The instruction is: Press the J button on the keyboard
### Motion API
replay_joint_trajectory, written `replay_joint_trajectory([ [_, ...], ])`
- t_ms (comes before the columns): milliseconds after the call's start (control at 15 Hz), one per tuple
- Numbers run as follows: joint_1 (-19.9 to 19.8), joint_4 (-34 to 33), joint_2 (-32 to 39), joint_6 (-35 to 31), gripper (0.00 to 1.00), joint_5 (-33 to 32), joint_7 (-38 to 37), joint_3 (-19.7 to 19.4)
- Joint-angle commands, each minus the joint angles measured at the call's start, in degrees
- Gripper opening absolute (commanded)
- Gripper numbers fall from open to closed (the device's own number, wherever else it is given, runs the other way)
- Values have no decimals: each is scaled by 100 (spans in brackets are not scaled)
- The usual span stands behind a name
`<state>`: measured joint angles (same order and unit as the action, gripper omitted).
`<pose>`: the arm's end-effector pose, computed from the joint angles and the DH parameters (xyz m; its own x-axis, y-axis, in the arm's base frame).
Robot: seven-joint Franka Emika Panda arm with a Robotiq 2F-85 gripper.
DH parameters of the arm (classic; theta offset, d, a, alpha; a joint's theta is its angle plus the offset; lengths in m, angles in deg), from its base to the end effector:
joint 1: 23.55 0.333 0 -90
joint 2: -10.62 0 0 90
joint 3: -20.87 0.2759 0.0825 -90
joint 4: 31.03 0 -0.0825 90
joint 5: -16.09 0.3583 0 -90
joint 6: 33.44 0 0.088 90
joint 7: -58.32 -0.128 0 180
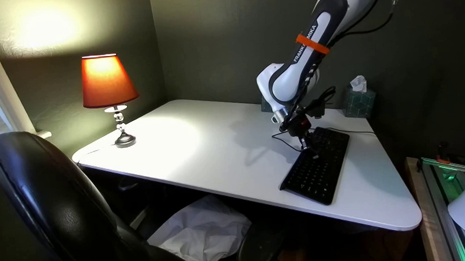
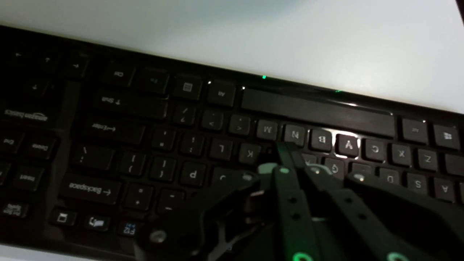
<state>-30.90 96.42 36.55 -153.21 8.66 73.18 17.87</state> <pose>0.4231 -0.0891 0.1071 0.8132 0.1643 -0.5584 0.1548 -0.9858 -0.0647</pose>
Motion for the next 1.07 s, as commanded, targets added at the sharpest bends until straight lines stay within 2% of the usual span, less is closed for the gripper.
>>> replay_joint_trajectory([
  [0, -34, 43, 67, -225, 0, 88, -13, 15],
  [1000, -8, 149, -40, -234, 0, 52, -135, -9],
])
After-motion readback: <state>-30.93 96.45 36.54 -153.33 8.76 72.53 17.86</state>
